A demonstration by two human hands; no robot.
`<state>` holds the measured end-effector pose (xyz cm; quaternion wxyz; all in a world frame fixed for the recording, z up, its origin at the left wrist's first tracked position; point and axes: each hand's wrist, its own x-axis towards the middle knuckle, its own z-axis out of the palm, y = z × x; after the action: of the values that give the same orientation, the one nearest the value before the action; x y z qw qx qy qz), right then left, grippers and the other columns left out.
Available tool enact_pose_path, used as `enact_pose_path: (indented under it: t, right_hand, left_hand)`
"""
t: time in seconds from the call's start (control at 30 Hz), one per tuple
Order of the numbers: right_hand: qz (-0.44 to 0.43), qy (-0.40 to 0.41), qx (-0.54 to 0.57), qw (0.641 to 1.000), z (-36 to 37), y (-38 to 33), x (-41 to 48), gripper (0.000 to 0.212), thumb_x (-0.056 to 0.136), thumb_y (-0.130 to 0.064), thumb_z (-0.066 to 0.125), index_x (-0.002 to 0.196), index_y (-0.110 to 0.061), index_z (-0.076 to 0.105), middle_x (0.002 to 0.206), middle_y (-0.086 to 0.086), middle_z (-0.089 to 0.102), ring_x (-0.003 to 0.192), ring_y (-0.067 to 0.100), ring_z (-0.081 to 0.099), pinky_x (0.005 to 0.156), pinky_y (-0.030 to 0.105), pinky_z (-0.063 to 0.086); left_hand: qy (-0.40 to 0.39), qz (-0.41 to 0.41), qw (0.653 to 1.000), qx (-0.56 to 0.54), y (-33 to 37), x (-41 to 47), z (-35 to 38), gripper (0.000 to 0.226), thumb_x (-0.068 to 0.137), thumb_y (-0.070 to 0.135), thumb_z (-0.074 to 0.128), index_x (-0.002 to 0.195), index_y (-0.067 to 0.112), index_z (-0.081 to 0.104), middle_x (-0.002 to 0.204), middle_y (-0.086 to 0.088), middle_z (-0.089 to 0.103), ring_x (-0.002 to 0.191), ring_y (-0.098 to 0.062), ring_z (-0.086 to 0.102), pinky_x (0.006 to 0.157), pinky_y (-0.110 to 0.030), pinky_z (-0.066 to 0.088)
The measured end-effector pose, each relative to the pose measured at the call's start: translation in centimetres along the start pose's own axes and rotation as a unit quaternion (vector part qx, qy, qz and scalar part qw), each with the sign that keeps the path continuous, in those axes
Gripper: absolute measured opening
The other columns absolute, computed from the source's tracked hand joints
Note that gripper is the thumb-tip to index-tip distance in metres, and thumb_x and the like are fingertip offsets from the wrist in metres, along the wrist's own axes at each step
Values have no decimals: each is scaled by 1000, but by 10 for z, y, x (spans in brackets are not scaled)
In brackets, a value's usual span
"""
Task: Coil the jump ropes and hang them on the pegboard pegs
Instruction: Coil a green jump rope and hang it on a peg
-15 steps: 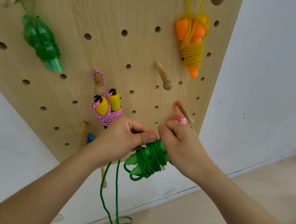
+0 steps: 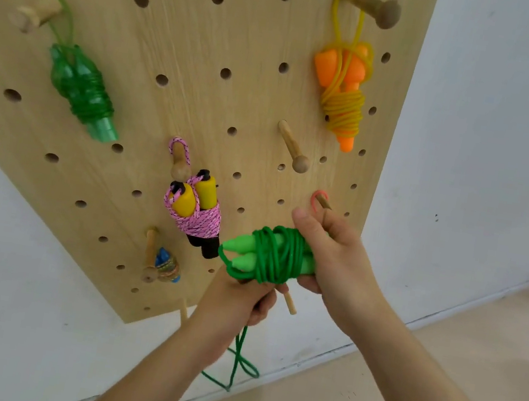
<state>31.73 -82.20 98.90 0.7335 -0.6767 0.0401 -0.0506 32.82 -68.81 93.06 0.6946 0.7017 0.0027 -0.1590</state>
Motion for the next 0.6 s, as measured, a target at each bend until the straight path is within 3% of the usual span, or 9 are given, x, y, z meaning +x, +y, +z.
enact_pose_path:
  t: [0.07, 0.1, 0.17, 0.27, 0.33, 0.43, 0.53, 0.6]
  right_hand:
    - [1, 47, -35, 998, 0, 11, 5, 44, 93, -41, 57, 92, 3, 49, 78, 7, 47, 63, 20, 46, 54, 33, 45]
    - [-6, 69, -55, 996, 0, 16, 8, 41, 94, -42, 56, 86, -2, 49, 79, 1, 50, 62, 17, 48, 58, 36, 47]
    - [-26, 106, -99, 989, -2, 24, 12, 37, 95, -45, 52, 78, -14, 44, 81, -5, 52, 64, 15, 50, 66, 43, 51]
    - [-80, 112, -219, 966, 0, 37, 11, 25, 99, -36, 45, 81, -20, 39, 82, 4, 55, 70, 20, 52, 63, 40, 46]
    - [-117, 101, -284, 946, 1, 47, 10, 24, 101, -33, 40, 85, -14, 39, 78, 4, 53, 63, 19, 49, 54, 36, 38]
    - [-142, 73, -366, 917, -4, 53, 13, 26, 100, -31, 42, 84, -10, 41, 64, 0, 49, 51, 15, 44, 49, 33, 32]
    - [-149, 21, -447, 882, -6, 51, 10, 29, 96, -37, 52, 79, -15, 43, 60, -2, 50, 52, 16, 46, 52, 35, 41]
    - [-153, -5, -438, 886, -7, 49, 4, 33, 94, -39, 56, 74, -14, 47, 54, -5, 45, 48, 11, 41, 52, 31, 39]
  left_hand:
    - [39, 146, 975, 165, -14, -9, 2, 29, 96, 30, 50, 74, 26, 68, 49, 6, 44, 45, -8, 37, 47, -23, 29]
    - [58, 225, 930, 286, -17, -16, 3, 27, 97, 35, 44, 85, 29, 67, 49, 8, 47, 46, -7, 41, 48, -24, 31]
    - [77, 303, 794, 522, -21, -21, 4, 26, 93, 36, 43, 98, 26, 65, 49, 8, 51, 42, -10, 48, 42, -24, 29]
    - [71, 334, 654, 675, -14, -29, 4, 14, 67, 23, 76, 74, 19, 65, 42, 6, 48, 31, -14, 44, 38, -19, 19]
    - [62, 351, 616, 703, -6, -31, 2, 31, 52, 18, 87, 60, 19, 57, 40, 5, 43, 30, -15, 40, 41, -19, 16]
    - [64, 421, 561, 710, 9, -35, -7, 30, 71, 24, 80, 57, 19, 54, 45, 5, 40, 35, -15, 38, 42, -20, 17]
    - [47, 497, 535, 682, 26, -33, -19, 20, 92, 29, 61, 76, 16, 67, 53, 3, 41, 43, -16, 35, 39, -24, 24]
    - [24, 523, 524, 672, 36, -29, -28, 25, 97, 33, 55, 87, 15, 69, 59, 2, 49, 48, -16, 38, 39, -27, 32]
